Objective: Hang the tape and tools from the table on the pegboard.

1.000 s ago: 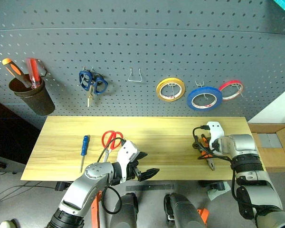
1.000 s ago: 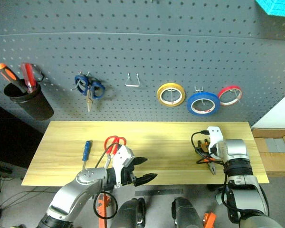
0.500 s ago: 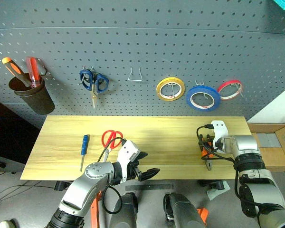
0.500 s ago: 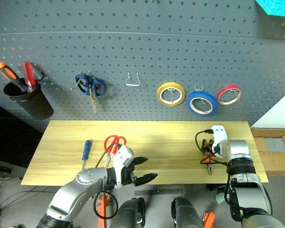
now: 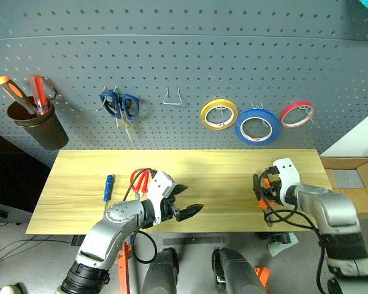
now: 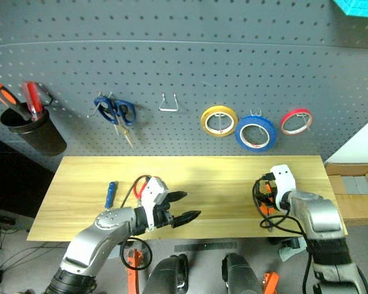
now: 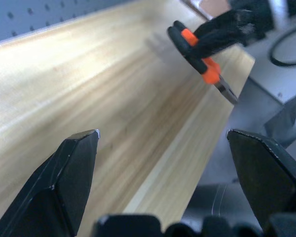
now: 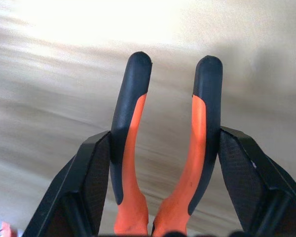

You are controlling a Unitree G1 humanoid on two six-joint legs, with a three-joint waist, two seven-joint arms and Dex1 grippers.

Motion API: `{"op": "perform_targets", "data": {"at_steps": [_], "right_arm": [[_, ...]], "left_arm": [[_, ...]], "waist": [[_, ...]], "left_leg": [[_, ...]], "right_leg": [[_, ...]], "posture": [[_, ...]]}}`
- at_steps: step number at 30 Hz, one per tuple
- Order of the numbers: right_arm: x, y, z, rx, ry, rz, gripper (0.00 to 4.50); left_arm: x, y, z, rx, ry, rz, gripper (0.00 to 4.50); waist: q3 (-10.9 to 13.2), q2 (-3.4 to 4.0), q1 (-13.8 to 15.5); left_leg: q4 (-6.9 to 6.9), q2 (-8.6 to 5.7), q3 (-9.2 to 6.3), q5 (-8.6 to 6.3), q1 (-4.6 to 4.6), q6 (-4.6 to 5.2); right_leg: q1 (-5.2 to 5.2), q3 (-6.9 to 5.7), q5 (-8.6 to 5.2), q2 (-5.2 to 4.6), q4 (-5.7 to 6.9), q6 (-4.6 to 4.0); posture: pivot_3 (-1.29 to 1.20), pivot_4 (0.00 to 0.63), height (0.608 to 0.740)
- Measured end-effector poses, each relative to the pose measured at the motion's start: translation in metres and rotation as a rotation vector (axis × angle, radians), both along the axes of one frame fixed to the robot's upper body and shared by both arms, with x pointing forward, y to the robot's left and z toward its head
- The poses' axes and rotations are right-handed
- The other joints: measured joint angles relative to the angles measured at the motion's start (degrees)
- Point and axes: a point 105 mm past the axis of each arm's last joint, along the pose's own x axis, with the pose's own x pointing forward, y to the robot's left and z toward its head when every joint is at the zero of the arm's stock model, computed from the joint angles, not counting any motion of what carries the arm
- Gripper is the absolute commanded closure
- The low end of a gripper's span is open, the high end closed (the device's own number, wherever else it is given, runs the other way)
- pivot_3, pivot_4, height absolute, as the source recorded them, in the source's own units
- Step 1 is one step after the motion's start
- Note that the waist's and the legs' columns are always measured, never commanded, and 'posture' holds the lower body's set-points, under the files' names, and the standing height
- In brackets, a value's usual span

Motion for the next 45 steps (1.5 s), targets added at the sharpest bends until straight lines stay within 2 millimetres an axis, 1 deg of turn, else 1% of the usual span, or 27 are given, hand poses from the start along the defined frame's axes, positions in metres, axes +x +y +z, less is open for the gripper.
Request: {"op": "perform_targets", "data": {"at_steps": [1, 3, 5, 8, 12, 15, 17, 19, 21, 22, 23, 25, 27, 28, 31, 34, 37, 40, 45], "right_arm": [[-0.003, 0.008, 0.01, 0.012, -0.05, 0.034, 1.74], [-0.007, 0.032, 0.033, 0.06, -0.163, 0.111, 1.74], [-0.008, 0.051, 0.053, 0.086, -0.268, 0.175, 1.74], [-0.004, 0.083, 0.078, 0.127, -0.408, 0.252, 1.74], [0.001, 0.111, 0.098, 0.158, -0.533, 0.323, 1.74], [0.007, 0.13, 0.109, 0.19, -0.603, 0.37, 1.74], [0.014, 0.139, 0.115, 0.194, -0.645, 0.391, 1.74], [0.02, 0.144, 0.121, 0.2, -0.685, 0.403, 1.74], [0.029, 0.156, 0.129, 0.226, -0.719, 0.422, 1.74], [0.034, 0.163, 0.136, 0.234, -0.742, 0.43, 1.74], [0.04, 0.174, 0.148, 0.252, -0.779, 0.451, 1.74], [0.045, 0.193, 0.17, 0.294, -0.845, 0.49, 1.74], [0.049, 0.204, 0.184, 0.317, -0.888, 0.513, 1.74], [0.052, 0.21, 0.188, 0.32, -0.899, 0.52, 1.74], [0.064, 0.222, 0.194, 0.302, -0.918, 0.524, 1.74], [0.073, 0.227, 0.203, 0.304, -0.947, 0.513, 1.74], [0.077, 0.23, 0.212, 0.309, -0.983, 0.51, 1.74], [0.083, 0.227, 0.215, 0.301, -1.008, 0.492, 1.74], [0.097, 0.22, 0.21, 0.26, -1.012, 0.442, 1.74]], "left_arm": [[-0.002, 0.002, 0.002, -0.019, 0.0, 0.014, 0.03], [-0.006, 0.005, 0.006, -0.05, 0.007, 0.032, 0.03], [-0.009, 0.007, 0.014, -0.081, -0.002, 0.054, 0.03], [-0.011, 0.015, 0.033, -0.139, -0.026, 0.123, 0.03], [-0.014, 0.026, 0.058, -0.211, -0.054, 0.222, 0.03], [-0.021, 0.037, 0.073, -0.242, -0.077, 0.298, 0.03], [-0.026, 0.046, 0.079, -0.248, -0.09, 0.354, 0.03], [-0.027, 0.054, 0.083, -0.246, -0.105, 0.405, 0.03], [-0.028, 0.065, 0.085, -0.234, -0.125, 0.475, 0.03], [-0.027, 0.071, 0.087, -0.227, -0.143, 0.514, 0.03], [-0.024, 0.081, 0.089, -0.207, -0.179, 0.574, 0.03], [-0.019, 0.093, 0.094, -0.176, -0.24, 0.659, 0.03], [-0.011, 0.1, 0.098, -0.162, -0.286, 0.715, 0.03], [-0.006, 0.102, 0.099, -0.157, -0.304, 0.736, 0.03], [0.009, 0.102, 0.1, -0.151, -0.347, 0.775, 0.03], [0.028, 0.103, 0.105, -0.157, -0.394, 0.807, 0.03], [0.041, 0.1, 0.113, -0.163, -0.432, 0.798, 0.03], [0.051, 0.086, 0.111, -0.158, -0.427, 0.727, 0.03], [0.065, 0.061, 0.105, -0.145, -0.396, 0.596, 0.03]], "waist": [[-0.3, -0.03, -0.1], [-1.5, -0.09, -0.1], [-2.6, -0.21, -0.1], [-4.2, -0.6, 0.0], [-6.4, -1.02, 0.3], [-7.7, -1.27, 0.4], [-8.0, -1.33, 0.6], [-8.5, -1.33, 1.2], [-8.7, -1.38, 1.8], [-8.7, -1.38, 1.8], [-8.7, -1.37, 1.9], [-8.8, -1.38, 2.5], [-8.9, -1.44, 3.6], [-9.0, -1.47, 3.9], [-9.3, -1.7, 5.9], [-9.4, -1.91, 7.4], [-9.5, -1.97, 8.1], [-9.6, -2.01, 8.2], [-9.6, -2.01, 8.0]], "left_leg": [[0.0, 0.01, -0.01, 0.0, -0.02, 0.0], [0.02, 0.0, -0.05, 0.0, -0.03, -0.01], [0.06, -0.02, -0.08, 0.01, -0.02, -0.02], [0.1, -0.04, -0.13, -0.02, 0.06, 0.08], [0.13, -0.06, -0.14, 0.03, 0.22, 0.15], [0.11, -0.05, -0.11, 0.02, 0.41, 0.16], [0.1, -0.04, -0.12, 0.02, 0.75, 0.17], [0.11, -0.05, -0.16, 0.02, 0.81, 0.17], [0.12, -0.04, -0.15, 0.02, 0.92, 0.17], [0.11, -0.04, -0.15, 0.05, 0.95, 0.18], [0.11, -0.04, -0.15, 0.09, 0.98, 0.19], [0.08, -0.03, -0.16, 0.11, 1.01, 0.18], [0.05, -0.03, -0.14, 0.1, 1.01, 0.17], [0.04, -0.03, -0.13, 0.1, 1.01, 0.17], [0.04, -0.03, -0.09, 0.09, 0.94, 0.17], [0.07, 0.0, -0.07, 0.1, 0.78, 0.16], [0.05, 0.0, -0.05, 0.09, 0.76, 0.15], [0.05, 0.0, -0.05, 0.08, 0.73, 0.15], [0.05, 0.02, -0.01, 0.09, 0.71, 0.15]], "right_leg": [[-0.01, -0.01, 0.0, 0.01, -0.02, 0.0], [-0.01, -0.04, 0.0, 0.03, -0.01, 0.0], [0.03, -0.07, -0.01, 0.03, 0.0, 0.02], [0.13, -0.11, 0.0, 0.04, 0.03, 0.22], [0.28, -0.09, 0.05, 0.06, 0.06, 0.23], [0.39, -0.03, 0.2, 0.09, 0.08, -0.04], [0.7, -0.03, 0.2, 0.12, 0.06, -0.06], [0.8, -0.08, 0.21, 0.12, 0.06, -0.08], [0.88, -0.05, 0.23, 0.14, 0.08, -0.13], [0.88, -0.03, 0.26, 0.16, 0.09, -0.18], [0.89, -0.04, 0.29, 0.17, 0.12, -0.22], [0.91, -0.05, 0.3, 0.19, 0.13, -0.26], [0.91, -0.06, 0.29, 0.19, 0.12, -0.29], [0.91, -0.07, 0.29, 0.18, 0.1, -0.29], [0.88, -0.09, 0.32, 0.15, 0.06, -0.34], [0.73, -0.12, 0.41, 0.15, 0.07, -0.47], [0.71, -0.13, 0.41, 0.12, 0.08, -0.48], [0.7, -0.16, 0.41, 0.1, 0.08, -0.49], [0.6, -0.13, 0.43, 0.11, 0.2, -0.53]], "posture": [[0.08, 0.1, 0.74], [0.09, 0.081, 0.74], [0.1, 0.063, 0.74], [0.12, 0.031, 0.74], [0.16, 0.001, 0.74], [0.2, 0.0, 0.74], [0.23, 0.0, 0.74], [0.26, 0.0, 0.74], [0.28, 0.0, 0.74], [0.28, 0.0, 0.74], [0.29, 0.0, 0.74], [0.3, 0.0, 0.74], [0.3, 0.0, 0.74], [0.3, 0.0, 0.74], [0.3, 0.0, 0.74], [0.3, 0.0, 0.74], [0.29, 0.0, 0.74], [0.29, 0.0, 0.74], [0.27, 0.0, 0.74]]}}
